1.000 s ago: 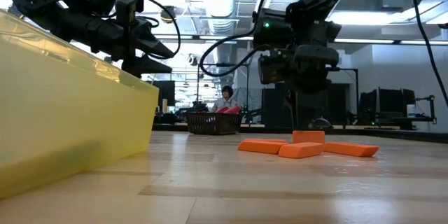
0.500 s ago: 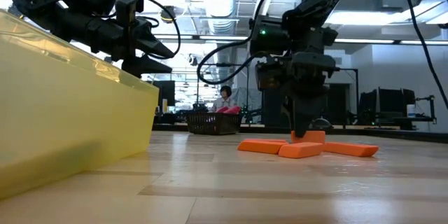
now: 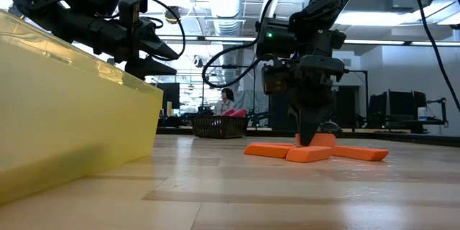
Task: Pick & Place School Supplies
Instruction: Put the orange eraser into the bottom black bin
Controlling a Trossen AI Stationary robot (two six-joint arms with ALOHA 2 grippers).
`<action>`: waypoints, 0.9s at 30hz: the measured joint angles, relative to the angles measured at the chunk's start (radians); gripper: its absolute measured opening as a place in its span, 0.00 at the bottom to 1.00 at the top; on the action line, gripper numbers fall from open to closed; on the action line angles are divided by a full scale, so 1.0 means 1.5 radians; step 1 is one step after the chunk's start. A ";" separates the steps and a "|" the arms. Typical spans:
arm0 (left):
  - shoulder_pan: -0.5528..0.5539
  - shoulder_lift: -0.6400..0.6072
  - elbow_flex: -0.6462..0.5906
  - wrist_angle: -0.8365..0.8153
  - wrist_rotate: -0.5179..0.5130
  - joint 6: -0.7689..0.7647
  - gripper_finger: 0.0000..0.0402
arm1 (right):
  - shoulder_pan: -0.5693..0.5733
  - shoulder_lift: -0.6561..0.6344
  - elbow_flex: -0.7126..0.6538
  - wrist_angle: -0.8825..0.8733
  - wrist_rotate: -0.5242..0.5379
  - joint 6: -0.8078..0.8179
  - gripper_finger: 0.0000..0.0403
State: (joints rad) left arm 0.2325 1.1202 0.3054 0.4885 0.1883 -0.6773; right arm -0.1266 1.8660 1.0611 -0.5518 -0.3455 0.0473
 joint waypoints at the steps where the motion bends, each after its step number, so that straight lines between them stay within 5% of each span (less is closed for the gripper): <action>1: 0.000 0.000 0.000 0.000 0.000 0.000 0.36 | -0.001 0.000 0.000 0.000 -0.004 0.001 0.05; 15: 0.003 0.000 0.000 0.000 -0.003 0.017 0.36 | -0.046 -0.025 0.039 -0.027 0.002 0.020 0.05; 27: 0.003 0.000 0.000 0.000 -0.005 0.034 0.36 | -0.049 -0.263 0.030 -0.352 0.032 0.059 0.05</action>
State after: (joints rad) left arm 0.2367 1.1202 0.3054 0.4891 0.1810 -0.6262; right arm -0.1996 1.4714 1.1058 -1.0800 -0.2977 0.1363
